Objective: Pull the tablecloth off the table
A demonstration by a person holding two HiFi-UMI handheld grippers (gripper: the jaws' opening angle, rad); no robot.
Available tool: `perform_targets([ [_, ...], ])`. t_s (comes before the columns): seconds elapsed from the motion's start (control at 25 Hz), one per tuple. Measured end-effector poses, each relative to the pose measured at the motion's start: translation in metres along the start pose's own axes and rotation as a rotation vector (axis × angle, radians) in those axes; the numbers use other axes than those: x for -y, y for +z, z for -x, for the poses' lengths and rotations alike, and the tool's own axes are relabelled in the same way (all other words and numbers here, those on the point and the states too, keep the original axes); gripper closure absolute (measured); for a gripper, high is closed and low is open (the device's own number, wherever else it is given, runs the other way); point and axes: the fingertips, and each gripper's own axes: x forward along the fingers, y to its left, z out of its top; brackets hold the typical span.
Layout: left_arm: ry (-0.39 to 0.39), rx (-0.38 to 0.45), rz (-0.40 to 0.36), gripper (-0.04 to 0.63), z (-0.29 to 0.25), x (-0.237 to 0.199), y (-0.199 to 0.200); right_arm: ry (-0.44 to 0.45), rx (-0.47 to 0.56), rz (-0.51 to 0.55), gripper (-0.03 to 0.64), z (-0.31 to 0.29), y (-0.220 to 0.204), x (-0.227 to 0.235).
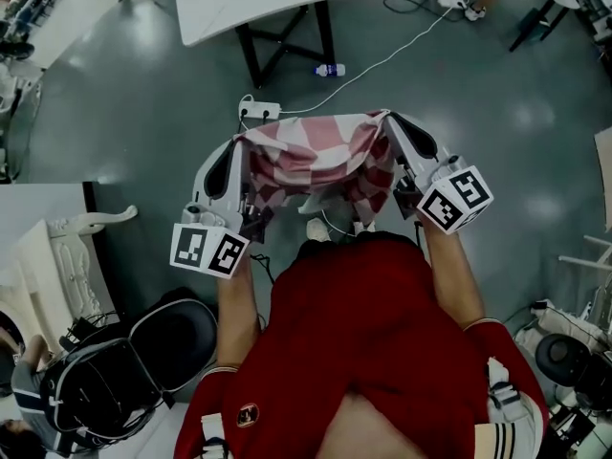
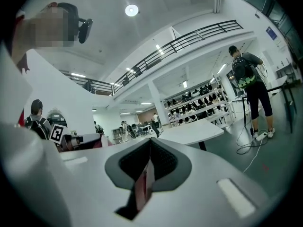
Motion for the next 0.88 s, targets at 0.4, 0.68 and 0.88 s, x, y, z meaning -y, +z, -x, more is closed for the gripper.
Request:
perform_targets([
  [0.4,-0.011,0.04,-0.048,0.588,-0.025,0.041,0.011,0.003,0.088,0.028,0.604,0.025,0.035,0.035],
  [0.68,0.004,0.061,-0.069,0.588,-0.032,0.051,0.018,0.01,0.105,0.059,0.604,0.029,0.047,0.045],
  [0.88,0.022,0.057,-0.066,0.588,-0.033,0.045,0.017,0.026,0.09,0.075,0.604,0.02,0.046,0.043],
])
